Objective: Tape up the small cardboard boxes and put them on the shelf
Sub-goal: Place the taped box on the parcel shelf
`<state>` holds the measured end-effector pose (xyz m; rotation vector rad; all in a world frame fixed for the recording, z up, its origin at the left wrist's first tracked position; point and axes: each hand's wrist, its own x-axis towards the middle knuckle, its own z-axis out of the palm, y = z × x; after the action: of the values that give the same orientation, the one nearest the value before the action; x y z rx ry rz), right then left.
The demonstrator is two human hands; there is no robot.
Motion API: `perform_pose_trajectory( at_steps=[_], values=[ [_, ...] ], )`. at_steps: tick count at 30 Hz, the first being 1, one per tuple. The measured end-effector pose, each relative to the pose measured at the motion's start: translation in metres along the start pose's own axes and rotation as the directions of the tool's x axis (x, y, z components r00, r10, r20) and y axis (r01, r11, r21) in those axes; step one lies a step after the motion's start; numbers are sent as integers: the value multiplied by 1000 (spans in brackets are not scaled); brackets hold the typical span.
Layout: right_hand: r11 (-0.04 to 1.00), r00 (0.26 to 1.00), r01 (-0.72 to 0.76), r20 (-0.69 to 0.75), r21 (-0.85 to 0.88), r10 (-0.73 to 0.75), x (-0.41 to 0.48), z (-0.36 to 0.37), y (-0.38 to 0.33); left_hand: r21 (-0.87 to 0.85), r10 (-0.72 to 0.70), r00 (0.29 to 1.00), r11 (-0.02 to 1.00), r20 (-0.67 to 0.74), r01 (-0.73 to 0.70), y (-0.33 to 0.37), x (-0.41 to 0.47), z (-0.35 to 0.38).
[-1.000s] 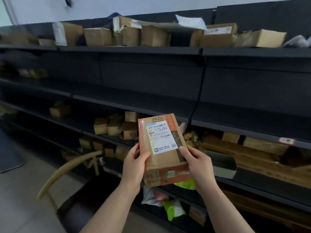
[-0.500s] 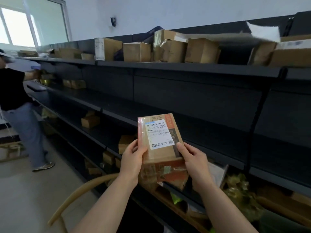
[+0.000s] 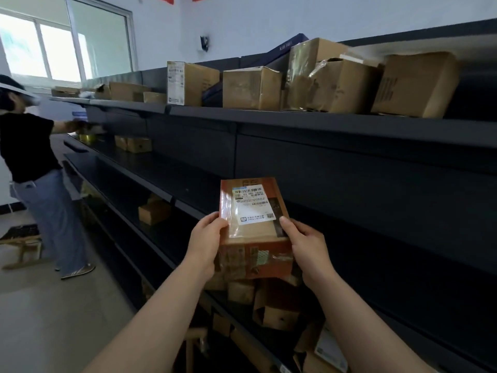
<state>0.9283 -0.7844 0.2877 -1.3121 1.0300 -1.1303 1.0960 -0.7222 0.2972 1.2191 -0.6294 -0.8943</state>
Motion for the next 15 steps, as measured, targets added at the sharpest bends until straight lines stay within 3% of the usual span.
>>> perform_pose_trajectory(
  at_steps=[15],
  values=[
    [981, 968, -92, -216, 170, 128, 166, 118, 7, 160, -71, 958, 987, 277, 27, 28, 247, -29]
  ],
)
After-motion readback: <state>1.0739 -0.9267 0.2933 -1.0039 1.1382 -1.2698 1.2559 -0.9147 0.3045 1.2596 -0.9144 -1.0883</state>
